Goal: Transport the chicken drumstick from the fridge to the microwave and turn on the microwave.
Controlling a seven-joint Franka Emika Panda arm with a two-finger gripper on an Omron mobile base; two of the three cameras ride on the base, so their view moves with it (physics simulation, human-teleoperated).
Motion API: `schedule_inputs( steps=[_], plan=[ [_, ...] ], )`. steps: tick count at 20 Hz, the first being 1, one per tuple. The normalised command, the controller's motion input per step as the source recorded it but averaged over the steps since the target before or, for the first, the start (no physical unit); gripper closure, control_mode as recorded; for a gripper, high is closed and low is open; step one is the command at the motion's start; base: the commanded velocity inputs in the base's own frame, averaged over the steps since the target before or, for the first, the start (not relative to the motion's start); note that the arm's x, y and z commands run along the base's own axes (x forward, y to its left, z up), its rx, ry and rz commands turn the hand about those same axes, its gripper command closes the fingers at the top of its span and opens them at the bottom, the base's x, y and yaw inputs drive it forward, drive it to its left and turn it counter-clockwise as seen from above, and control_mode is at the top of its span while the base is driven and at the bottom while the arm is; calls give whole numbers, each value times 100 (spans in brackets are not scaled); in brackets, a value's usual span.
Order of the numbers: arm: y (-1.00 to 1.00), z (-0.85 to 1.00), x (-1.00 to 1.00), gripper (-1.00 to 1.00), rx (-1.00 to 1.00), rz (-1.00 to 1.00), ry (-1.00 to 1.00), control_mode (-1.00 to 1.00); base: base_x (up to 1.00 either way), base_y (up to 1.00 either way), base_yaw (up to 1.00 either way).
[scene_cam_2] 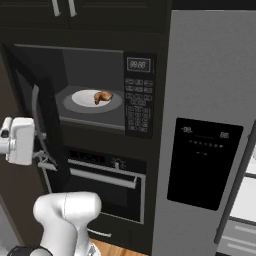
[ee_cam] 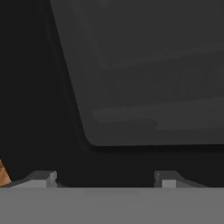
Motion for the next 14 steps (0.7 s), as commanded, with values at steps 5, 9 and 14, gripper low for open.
schedule_inputs(
  steps=[5, 9, 14],
  plan=[
    [-73, 0, 51, -100, 9, 28, 0, -100, 0, 0, 0],
    [-62, 0, 60, -100, 6, 29, 0, -100, 0, 0, 0],
    [-41, 0, 69, -100, 2, 26, 0, -100, 0, 0, 0]
  ],
)
